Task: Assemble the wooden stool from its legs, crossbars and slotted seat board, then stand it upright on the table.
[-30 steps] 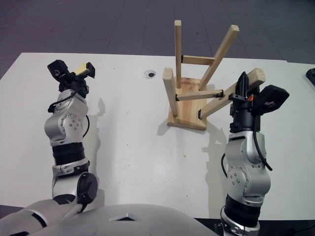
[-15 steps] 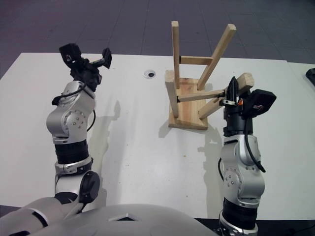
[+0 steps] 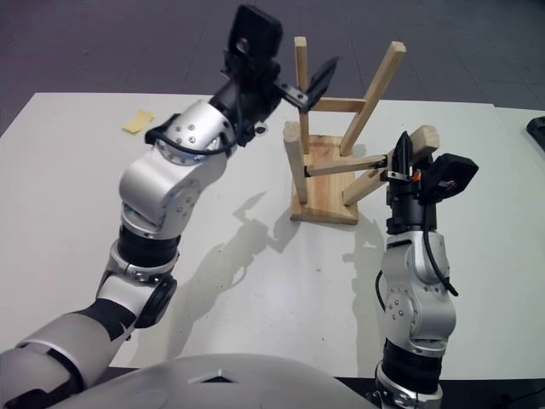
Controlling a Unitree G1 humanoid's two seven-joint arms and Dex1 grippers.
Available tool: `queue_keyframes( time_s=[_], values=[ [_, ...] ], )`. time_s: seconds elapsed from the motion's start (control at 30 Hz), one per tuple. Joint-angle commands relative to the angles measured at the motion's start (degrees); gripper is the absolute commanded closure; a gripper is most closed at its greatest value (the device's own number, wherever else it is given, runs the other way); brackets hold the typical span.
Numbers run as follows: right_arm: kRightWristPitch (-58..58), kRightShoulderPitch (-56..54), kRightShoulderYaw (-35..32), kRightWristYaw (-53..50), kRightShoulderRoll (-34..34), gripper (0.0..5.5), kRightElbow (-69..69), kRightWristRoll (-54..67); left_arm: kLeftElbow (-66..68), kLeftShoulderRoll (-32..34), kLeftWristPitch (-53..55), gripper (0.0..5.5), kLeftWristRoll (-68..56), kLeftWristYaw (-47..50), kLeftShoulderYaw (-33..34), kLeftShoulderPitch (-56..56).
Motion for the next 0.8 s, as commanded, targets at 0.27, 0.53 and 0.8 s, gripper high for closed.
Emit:
queue_keyframes(
  time_s=[0.27, 0.53, 0.8],
  values=[
    [4.46, 2.93, 1.74, 0.67, 0.89, 4.49, 7.34, -2.05, -2.25, -0.3, 2.22, 0.1, 5.45, -5.29, -5.97, -4.88],
    [3.75, 2.44, 3.1, 0.78, 1.94, 4.49, 7.82, -2.9, 0.24, -1.05, -0.92, 0.1, 9.5, -7.28, -11.3, -1.18],
    [3.53, 2.59, 2.9, 0.93, 2.47, 4.49, 7.64, -2.78, 3.48, -1.21, -1.51, 0.1, 13.52, -8.62, -14.48, -0.15]
  ],
)
